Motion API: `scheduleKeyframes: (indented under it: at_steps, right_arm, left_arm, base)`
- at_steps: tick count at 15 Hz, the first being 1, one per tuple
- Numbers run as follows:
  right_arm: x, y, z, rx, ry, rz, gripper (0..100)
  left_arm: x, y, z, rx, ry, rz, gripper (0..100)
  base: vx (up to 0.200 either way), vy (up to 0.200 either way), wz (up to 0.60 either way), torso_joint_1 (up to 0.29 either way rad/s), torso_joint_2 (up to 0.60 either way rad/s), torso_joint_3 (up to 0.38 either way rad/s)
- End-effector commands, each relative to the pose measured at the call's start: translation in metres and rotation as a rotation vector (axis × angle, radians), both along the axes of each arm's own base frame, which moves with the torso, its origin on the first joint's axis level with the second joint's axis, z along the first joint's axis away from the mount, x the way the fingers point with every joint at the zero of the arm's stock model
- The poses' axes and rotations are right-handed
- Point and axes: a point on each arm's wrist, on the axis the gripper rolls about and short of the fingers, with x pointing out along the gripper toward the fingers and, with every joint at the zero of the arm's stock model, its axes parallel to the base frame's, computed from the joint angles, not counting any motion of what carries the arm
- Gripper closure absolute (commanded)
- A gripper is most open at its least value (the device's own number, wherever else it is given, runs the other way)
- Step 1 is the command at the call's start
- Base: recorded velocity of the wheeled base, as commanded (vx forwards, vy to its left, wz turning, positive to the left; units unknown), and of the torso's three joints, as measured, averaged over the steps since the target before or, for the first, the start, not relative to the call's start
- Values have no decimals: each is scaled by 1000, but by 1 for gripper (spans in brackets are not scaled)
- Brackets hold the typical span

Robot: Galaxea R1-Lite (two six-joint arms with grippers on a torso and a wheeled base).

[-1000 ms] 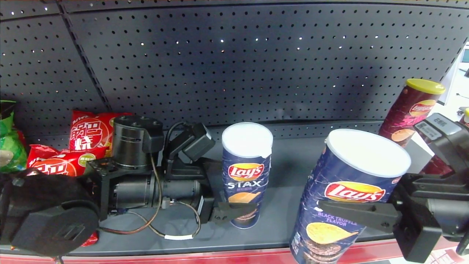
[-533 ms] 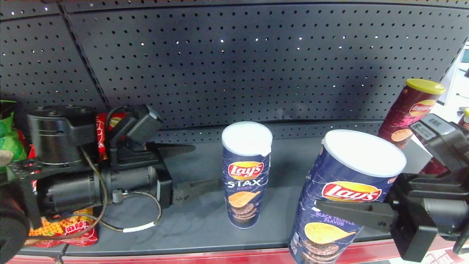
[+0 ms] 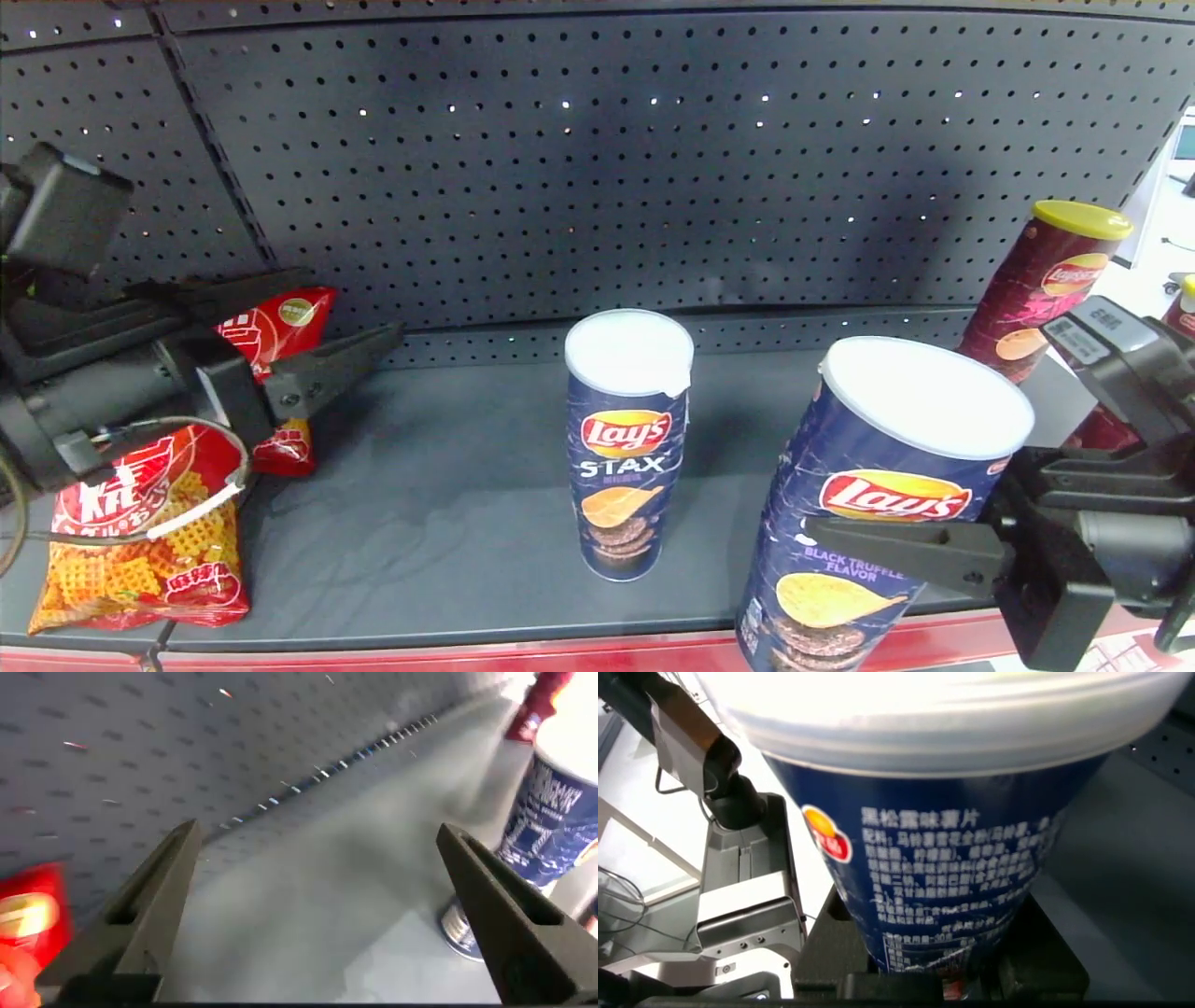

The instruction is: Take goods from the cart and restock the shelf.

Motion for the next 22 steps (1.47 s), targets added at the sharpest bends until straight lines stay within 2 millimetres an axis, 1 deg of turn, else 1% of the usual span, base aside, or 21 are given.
scheduleKeyframes:
  at_steps: [1,2,3,4,5,7,8,9,10,11,12,13,14,16,19,20,22]
  right_arm:
    - [1,1,-1,-2,2,2,100]
    - [0,1,-1,-3,2,4,100]
    - [0,1,-1,-4,3,4,100]
    - [0,1,-2,-5,4,4,100]
    - [0,1,-2,-5,3,7,100]
    - [2,3,-1,-5,3,9,100]
    - [3,5,0,-4,0,14,100]
    - [3,5,0,-4,0,15,100]
    - [4,6,0,-4,2,15,100]
    - [4,6,1,-3,-1,17,100]
    - [4,6,1,-3,-1,15,100]
    - [3,5,0,-4,0,14,100]
    - [3,5,0,-4,0,14,100]
    - [2,4,1,-2,-2,14,100]
    - [1,2,2,3,-9,6,100]
    - [-1,0,3,6,-12,4,100]
    - [-3,-2,4,10,-16,2,100]
  left_arm:
    - [-49,42,19,-29,-152,232,0]
    - [-61,46,17,-25,-172,275,0]
    - [-80,50,10,3,-212,406,0]
    - [-89,52,1,4,-208,477,0]
    - [-98,53,-5,-3,-216,497,0]
    - [-123,54,0,-32,-305,499,0]
    - [-140,55,-4,-36,-326,493,0]
    - [-151,56,-10,-30,-310,490,0]
    - [-171,56,-22,-17,-271,474,0]
    - [-204,57,-38,2,-231,442,0]
    - [-224,59,-47,9,-207,440,0]
    - [-241,59,-54,15,-188,438,0]
    - [-250,60,-61,22,-169,430,0]
    - [-254,59,-61,47,-154,384,0]
    - [-246,56,-79,72,-42,262,0]
    - [-241,55,-90,73,1,218,0]
    - [-235,53,-100,74,35,140,0]
  base:
    - [0,0,0,0,0,0]
    - [0,0,0,0,0,0]
    - [0,0,0,0,0,0]
    - [0,0,0,0,0,0]
    - [0,0,0,0,0,0]
    - [0,0,0,0,0,0]
    - [0,0,0,0,0,0]
    - [0,0,0,0,0,0]
    - [0,0,0,0,0,0]
    - [0,0,0,0,0,0]
    - [0,0,0,0,0,0]
    - [0,0,0,0,0,0]
    - [0,0,0,0,0,0]
    - [0,0,0,0,0,0]
    - [0,0,0,0,0,0]
    - [0,0,0,0,0,0]
    - [0,0,0,0,0,0]
